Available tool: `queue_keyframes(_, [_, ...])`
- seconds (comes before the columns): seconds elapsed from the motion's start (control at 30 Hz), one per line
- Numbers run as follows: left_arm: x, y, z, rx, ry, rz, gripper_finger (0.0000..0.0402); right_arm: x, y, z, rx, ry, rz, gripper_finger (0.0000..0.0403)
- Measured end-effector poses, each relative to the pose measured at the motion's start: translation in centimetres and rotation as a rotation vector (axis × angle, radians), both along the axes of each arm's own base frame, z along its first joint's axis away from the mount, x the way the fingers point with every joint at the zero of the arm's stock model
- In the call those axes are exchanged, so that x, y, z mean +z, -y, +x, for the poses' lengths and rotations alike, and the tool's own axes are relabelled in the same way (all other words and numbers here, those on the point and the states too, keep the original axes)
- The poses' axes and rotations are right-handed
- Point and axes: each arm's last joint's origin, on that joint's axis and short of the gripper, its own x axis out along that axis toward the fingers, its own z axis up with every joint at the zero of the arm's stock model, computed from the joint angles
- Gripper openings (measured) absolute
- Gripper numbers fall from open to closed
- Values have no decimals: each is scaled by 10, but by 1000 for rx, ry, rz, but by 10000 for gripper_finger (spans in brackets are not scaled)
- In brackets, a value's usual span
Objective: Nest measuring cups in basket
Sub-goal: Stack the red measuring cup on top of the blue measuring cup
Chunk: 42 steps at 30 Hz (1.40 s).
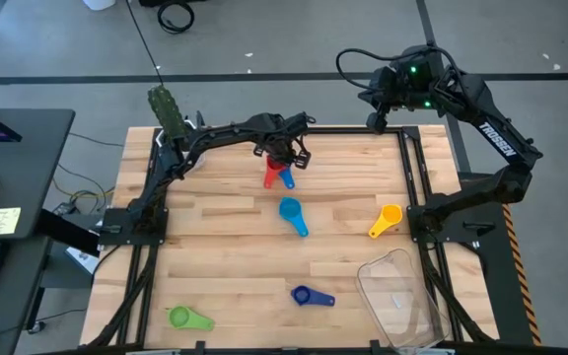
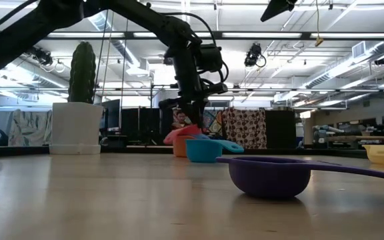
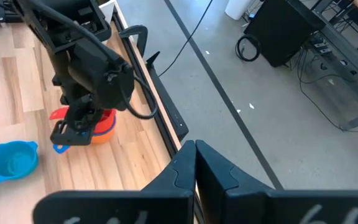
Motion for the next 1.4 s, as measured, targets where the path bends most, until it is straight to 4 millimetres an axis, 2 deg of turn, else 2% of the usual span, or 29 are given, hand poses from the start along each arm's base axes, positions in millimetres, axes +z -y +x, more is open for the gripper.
queue_keyframes(0.3, [-1, -4, -5, 8, -10, -67, 15, 0, 0, 0, 0, -1, 1, 11])
queue_keyframes(0.57, [-1, -7, -6, 3, 11, -98, 54, 0, 0, 0, 0, -1, 1, 11])
queue_keyframes(0.77, [4, -5, -6, -40, 54, -137, 57, 0, 0, 0, -3, 2, 5, 12])
queue_keyframes(0.87, [13, -3, -8, -48, 65, -120, 52, 0, 0, 0, -23, 20, 30, 12])
queue_keyframes(1.0, [41, 0, -20, -70, 89, -80, 50, -3, 1, 1, -41, 37, 71, 12])
queue_keyframes(1.07, [56, 4, -31, -88, 64, -81, 50, -11, 4, 6, -61, 39, 130, 11])
queue_keyframes(1.17, [71, 12, -48, -98, -21, -84, 50, -33, 12, 18, -86, 4, 241, 9])
queue_keyframes(1.3, [78, 23, -64, -125, -167, -67, 49, -63, 23, 35, -95, -38, 338, 7])
queue_keyframes(1.4, [79, 27, -65, -157, -205, -46, 41, -85, 31, 49, -100, -45, 406, 6])
